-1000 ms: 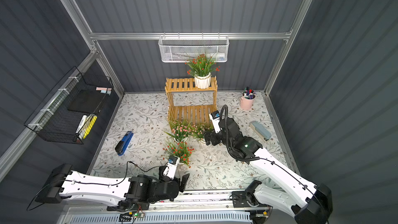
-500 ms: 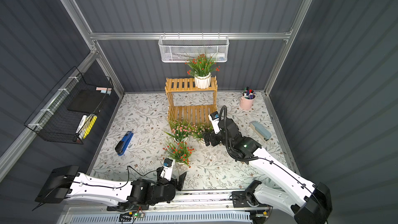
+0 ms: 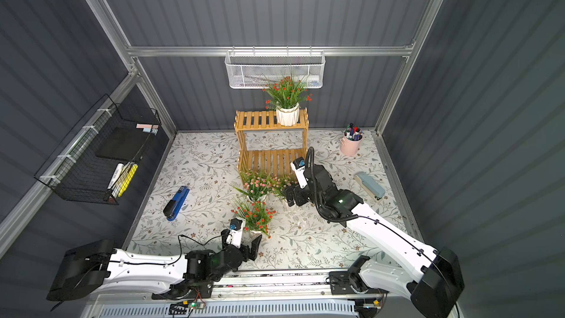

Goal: Place the baby's breath potted plants on the rack by color
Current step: Pick up the baby's breath potted plant from the center of the board.

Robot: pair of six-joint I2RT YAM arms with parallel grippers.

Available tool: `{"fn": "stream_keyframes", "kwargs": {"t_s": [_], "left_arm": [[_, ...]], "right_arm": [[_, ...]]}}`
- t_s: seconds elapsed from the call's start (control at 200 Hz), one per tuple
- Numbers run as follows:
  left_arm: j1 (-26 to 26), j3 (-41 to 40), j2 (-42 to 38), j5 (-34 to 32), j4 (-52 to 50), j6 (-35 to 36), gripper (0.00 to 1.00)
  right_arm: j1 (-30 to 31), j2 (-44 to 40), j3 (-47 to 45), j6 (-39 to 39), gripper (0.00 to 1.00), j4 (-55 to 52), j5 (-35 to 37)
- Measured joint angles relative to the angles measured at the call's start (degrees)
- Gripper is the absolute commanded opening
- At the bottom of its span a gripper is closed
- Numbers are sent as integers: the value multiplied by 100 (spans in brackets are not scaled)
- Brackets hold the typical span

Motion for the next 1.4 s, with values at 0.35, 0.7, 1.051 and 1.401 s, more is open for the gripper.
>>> {"fn": "stream_keyframes", "kwargs": {"t_s": [0.35,0.7,1.051,1.401], "left_arm": [[411,116,894,461,955,588,99],[1145,188,1226,1036,1591,1023,99],[1578,448,2041,1497,2236,1360,99],[1801,538,2291,1696,2544,1558,99]], "right_arm": [[0,-2,9,-7,99,-13,7],[0,-2,9,-61,99,-61,28],[0,114,83,-223,99,-179,63],[0,197,96,-284,99,-264,37]]}}
